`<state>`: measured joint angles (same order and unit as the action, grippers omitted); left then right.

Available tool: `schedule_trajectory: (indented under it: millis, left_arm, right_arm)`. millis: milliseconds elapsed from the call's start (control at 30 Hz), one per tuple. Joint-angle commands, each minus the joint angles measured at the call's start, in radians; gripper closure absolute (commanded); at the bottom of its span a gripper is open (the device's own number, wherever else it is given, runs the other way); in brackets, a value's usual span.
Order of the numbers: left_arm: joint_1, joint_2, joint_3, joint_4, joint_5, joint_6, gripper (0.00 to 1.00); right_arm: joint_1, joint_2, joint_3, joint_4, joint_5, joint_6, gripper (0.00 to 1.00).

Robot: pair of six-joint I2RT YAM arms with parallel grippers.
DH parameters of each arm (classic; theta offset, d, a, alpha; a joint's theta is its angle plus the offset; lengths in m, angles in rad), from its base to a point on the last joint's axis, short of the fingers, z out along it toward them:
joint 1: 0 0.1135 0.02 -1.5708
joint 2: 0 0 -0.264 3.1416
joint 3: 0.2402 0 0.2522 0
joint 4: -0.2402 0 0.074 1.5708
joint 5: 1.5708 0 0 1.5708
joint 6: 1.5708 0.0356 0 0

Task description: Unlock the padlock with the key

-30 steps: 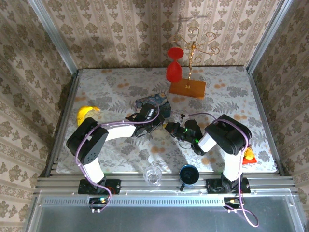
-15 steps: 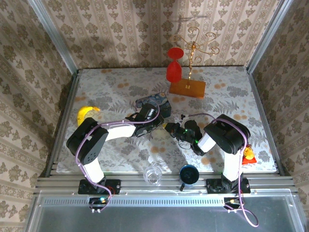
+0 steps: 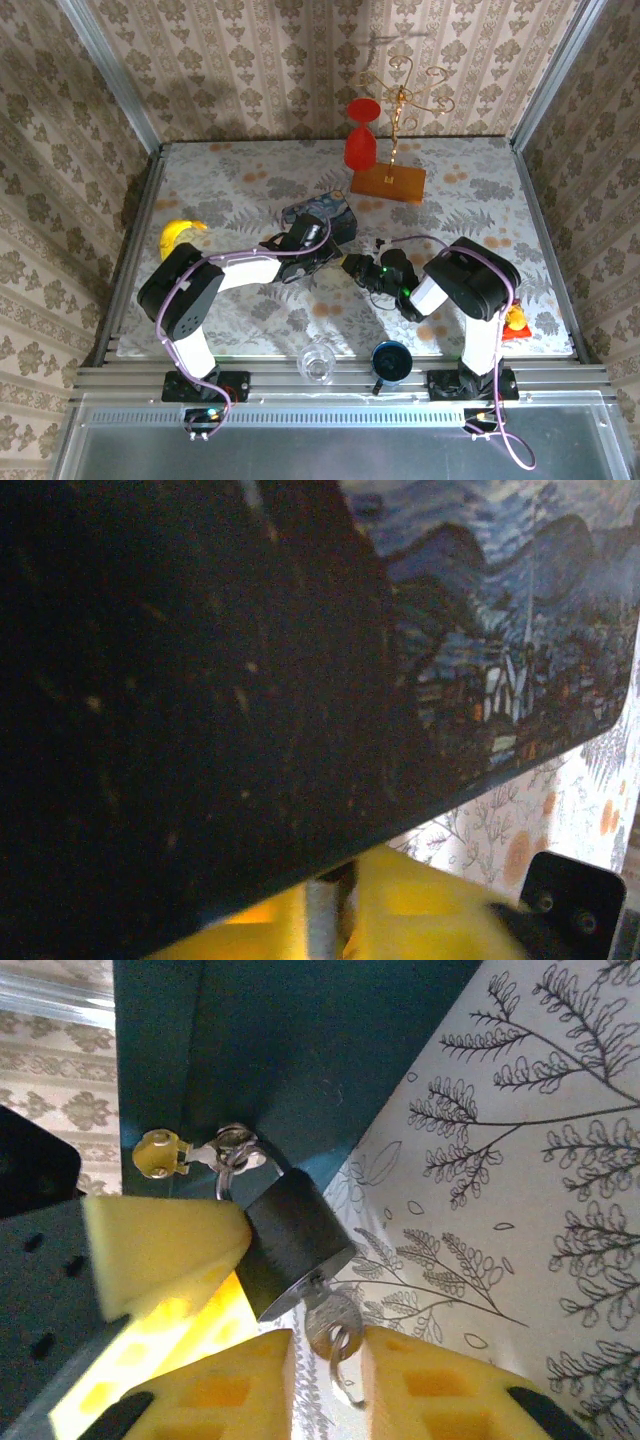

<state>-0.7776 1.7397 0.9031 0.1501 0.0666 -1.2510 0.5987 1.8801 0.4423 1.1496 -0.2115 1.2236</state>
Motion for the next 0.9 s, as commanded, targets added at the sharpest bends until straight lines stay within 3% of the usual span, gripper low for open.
schedule_trajectory:
  millis: [0,467,700,867]
  left_arm:
    - [0.004,-0.012,0.008,-0.042,0.019,0.003,1.00]
    - [0.022,-0.008,0.002,-0.014,0.064,-0.021,1.00]
    - [0.038,-0.006,0.007,0.014,0.144,-0.054,1.00]
    - [0.041,-0.011,0.018,-0.011,0.176,-0.059,1.00]
  right_arm:
    - [0.010,-0.102,-0.018,-0.113,0.051,-0.082,0.71]
    - [0.040,-0.525,0.072,-0.851,0.221,-0.470,0.68]
    - [0.056,-0.584,0.122,-1.040,0.262,-0.638,0.73]
    - [0.073,-0.546,0.203,-1.125,0.258,-0.708,0.74]
